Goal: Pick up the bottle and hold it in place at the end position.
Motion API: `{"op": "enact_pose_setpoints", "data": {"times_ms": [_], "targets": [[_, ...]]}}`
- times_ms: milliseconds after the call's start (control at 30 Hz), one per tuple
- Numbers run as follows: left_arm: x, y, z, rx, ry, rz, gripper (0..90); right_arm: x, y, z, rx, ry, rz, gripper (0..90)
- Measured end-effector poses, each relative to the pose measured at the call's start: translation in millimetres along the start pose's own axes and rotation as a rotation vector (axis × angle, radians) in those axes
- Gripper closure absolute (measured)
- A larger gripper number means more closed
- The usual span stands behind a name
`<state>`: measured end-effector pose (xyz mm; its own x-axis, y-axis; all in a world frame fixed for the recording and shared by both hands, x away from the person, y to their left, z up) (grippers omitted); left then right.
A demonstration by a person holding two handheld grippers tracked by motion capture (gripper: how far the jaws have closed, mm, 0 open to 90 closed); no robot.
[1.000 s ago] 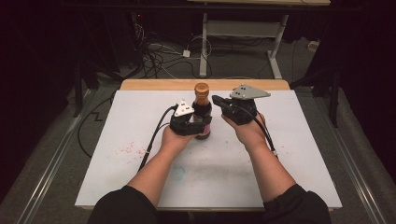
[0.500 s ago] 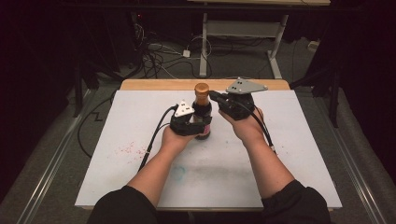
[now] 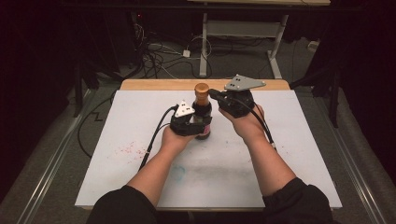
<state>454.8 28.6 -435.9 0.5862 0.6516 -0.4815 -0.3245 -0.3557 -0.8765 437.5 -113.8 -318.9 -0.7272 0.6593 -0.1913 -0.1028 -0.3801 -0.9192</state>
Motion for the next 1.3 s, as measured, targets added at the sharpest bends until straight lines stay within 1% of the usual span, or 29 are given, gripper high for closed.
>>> {"op": "enact_pose_setpoints", "data": {"times_ms": [267,367,467,533,633,833,1033,1200,1300], "targets": [[-1.0,0.1,-0.2,-0.002,-0.007,0.001,29.7,0.8,-5.0,0.6,0.034,0.008,0.021,90.0],[-0.4,-0.3,-0.3,0.000,-0.011,0.002,29.8,1.6,-5.6,0.4,0.034,0.004,0.017,90.0],[-0.4,-0.6,-0.6,-0.001,-0.012,0.006,29.9,3.1,-6.1,0.6,0.036,0.002,0.024,90.0],[-0.1,-0.4,-0.4,0.002,-0.013,0.001,30.0,5.2,-7.3,0.9,0.044,0.004,0.032,90.0],[-0.6,0.1,-0.6,-0.002,-0.014,0.000,30.1,4.1,-7.1,1.1,0.043,-0.001,0.026,90.0],[-0.6,0.6,-0.4,-0.001,-0.013,-0.008,30.4,4.0,-8.1,1.6,0.051,-0.004,0.027,90.0],[-0.1,1.1,0.5,-0.005,-0.010,-0.011,30.7,5.5,-9.4,1.2,0.055,0.001,0.026,90.0],[-0.7,1.0,-0.4,-0.002,-0.015,-0.017,31.2,5.5,-10.8,1.5,0.066,0.006,0.029,90.0],[0.3,0.6,0.7,0.005,-0.007,-0.018,31.3,6.7,-13.1,1.2,0.081,0.007,0.035,90.0]]}}
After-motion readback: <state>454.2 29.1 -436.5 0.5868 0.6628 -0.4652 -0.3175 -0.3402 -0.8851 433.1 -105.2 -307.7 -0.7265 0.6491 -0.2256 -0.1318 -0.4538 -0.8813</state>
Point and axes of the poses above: each handheld gripper's, and its own axes: z roughly backward along the jaws, y roughly out of its underside, x roughly to its left, the point moved 1 cm from there along -z, roughly forward along the jaws, and after that the axes turned 1 degree about z, right-handed, at the moved point
